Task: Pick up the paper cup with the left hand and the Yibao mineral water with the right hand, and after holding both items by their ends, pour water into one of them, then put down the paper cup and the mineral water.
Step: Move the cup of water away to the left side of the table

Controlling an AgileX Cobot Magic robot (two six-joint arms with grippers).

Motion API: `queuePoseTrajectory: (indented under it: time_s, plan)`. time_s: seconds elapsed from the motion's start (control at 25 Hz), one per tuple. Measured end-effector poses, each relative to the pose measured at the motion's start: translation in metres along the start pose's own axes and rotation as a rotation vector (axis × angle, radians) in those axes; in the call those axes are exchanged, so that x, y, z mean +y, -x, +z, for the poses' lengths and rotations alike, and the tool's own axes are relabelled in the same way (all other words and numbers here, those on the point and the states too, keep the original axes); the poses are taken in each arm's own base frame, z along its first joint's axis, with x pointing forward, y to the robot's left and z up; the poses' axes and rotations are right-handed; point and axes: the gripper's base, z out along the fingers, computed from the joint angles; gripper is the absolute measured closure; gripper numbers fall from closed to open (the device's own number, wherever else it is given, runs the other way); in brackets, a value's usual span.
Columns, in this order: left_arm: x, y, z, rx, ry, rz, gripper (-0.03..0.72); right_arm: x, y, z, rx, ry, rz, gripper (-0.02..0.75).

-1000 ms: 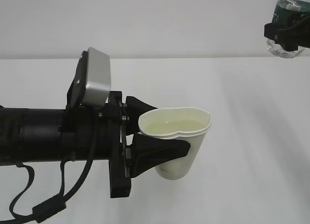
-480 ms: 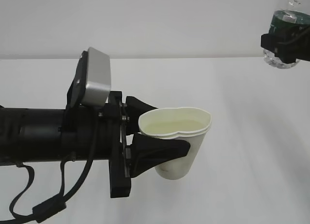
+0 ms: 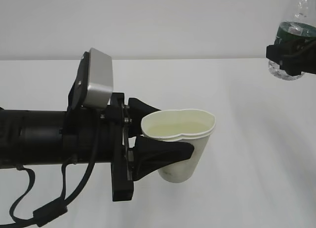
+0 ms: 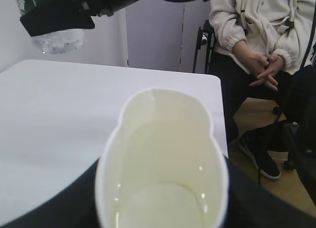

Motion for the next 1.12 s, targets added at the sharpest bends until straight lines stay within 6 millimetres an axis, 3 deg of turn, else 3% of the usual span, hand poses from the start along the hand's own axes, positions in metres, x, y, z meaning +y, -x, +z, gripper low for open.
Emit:
queuePoseTrajectory:
  time_s: [0.24,0.92,1.12]
  plan:
    - [0.000,0.000,0.000,0.000,0.000,0.000,0.315,0.001,-0.001,0.000,-0.011,0.011,0.001,0.303]
    - [0.000,0.000,0.000,-0.001,0.002,-0.001,0.315,0.010,-0.046,-0.010,0.028,0.010,0.056,0.303]
    - [0.000,0.000,0.000,-0.002,0.003,-0.003,0.315,0.010,-0.048,-0.017,-0.018,-0.019,0.058,0.303]
